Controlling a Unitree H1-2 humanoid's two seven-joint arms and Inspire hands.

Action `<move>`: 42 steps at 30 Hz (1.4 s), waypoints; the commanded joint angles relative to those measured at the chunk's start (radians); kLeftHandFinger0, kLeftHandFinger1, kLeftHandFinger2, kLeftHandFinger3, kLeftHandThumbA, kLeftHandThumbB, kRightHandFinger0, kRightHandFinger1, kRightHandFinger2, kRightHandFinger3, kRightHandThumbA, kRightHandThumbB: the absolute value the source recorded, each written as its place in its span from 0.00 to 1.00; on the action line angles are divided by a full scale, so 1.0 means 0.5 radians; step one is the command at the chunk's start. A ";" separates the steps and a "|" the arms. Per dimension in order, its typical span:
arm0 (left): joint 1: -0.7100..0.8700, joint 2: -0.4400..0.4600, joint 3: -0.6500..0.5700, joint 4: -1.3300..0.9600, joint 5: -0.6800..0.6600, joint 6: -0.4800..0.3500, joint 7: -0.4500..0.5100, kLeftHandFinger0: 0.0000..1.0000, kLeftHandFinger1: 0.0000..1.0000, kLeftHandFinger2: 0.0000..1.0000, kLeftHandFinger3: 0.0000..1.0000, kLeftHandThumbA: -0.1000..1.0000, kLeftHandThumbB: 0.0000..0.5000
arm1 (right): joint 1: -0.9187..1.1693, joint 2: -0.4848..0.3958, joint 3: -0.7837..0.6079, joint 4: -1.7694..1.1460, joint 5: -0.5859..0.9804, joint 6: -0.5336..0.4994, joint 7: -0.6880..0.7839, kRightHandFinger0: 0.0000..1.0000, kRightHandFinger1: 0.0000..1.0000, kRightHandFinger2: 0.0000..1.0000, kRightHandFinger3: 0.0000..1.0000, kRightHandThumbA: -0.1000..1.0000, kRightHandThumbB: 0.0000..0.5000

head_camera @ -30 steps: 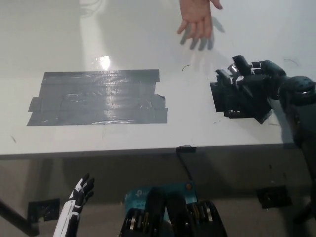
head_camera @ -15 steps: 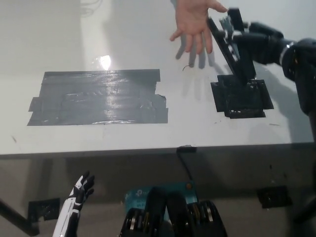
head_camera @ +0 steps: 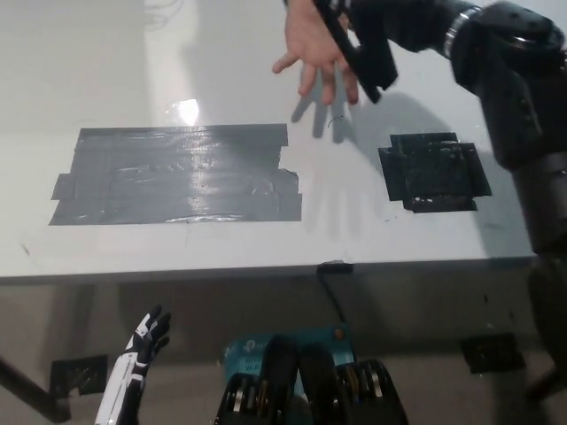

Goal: A stapler is kept on the black spot marked on the desk infront of the robot. The robot picks up the stapler using its right hand and passes it to a person

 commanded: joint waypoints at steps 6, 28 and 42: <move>-0.018 0.021 -0.009 -0.073 0.030 0.010 0.001 1.00 1.00 1.00 1.00 1.00 1.00 | -0.384 0.121 0.255 0.273 -0.429 -0.142 -0.418 0.00 0.00 0.00 0.00 0.94 0.18; -0.036 0.030 -0.021 -0.092 0.027 0.042 -0.029 1.00 1.00 1.00 1.00 1.00 1.00 | -0.485 0.300 0.629 0.680 -0.972 -0.836 -1.128 0.00 0.06 0.26 0.18 1.00 0.02; -0.060 0.052 -0.030 -0.085 0.055 0.021 -0.026 1.00 1.00 1.00 1.00 1.00 1.00 | -0.437 0.184 0.866 0.727 -1.182 -0.789 -0.913 1.00 1.00 1.00 1.00 0.93 0.71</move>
